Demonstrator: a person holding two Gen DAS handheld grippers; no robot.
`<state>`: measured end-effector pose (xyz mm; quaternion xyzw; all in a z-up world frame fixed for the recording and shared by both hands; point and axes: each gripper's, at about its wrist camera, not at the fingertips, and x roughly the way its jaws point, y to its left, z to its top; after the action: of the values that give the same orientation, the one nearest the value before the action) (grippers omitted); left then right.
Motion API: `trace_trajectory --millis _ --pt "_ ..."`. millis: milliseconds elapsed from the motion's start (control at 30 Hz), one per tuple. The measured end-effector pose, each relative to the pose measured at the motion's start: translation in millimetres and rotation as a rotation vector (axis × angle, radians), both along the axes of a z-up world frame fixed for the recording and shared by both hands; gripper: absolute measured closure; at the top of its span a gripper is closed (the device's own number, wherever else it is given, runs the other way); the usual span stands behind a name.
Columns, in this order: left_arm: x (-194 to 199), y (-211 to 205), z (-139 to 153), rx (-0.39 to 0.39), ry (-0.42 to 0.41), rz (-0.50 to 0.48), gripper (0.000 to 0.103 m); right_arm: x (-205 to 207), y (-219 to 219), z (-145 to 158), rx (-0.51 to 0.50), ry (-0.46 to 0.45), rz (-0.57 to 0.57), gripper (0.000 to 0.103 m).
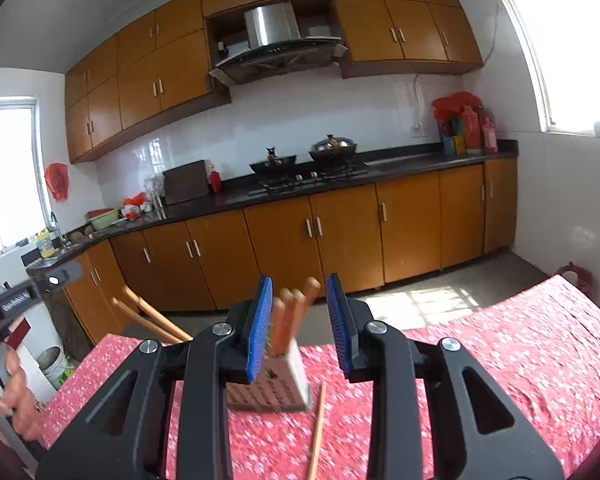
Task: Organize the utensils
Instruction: 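Open both tools to drop the chopsticks into the holder, then grasp the last chopstick with the right tool while the left tool grasps one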
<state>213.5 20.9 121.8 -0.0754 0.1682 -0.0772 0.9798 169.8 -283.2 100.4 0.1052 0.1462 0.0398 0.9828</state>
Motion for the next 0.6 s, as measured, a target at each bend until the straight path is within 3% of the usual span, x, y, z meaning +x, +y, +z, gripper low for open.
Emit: trace_trajectory --millis 100,200,400,600 --pt "-15 18 -25 0.036 0.045 0.049 0.078 -7 -12 -29 -0.009 0.093 -0.032 0.073" --pt "-18 32 -72 0.103 0.143 0.085 0.075 -3 -19 -72 -0.006 0.230 -0.045 0.073" --pt "-14 40 -157 0.190 0.310 0.099 0.074 7 3 -157 0.004 0.476 0.030 0.073" --pt "-9 46 -204 0.172 0.416 0.076 0.068 10 39 -190 0.010 0.553 0.114 0.073"
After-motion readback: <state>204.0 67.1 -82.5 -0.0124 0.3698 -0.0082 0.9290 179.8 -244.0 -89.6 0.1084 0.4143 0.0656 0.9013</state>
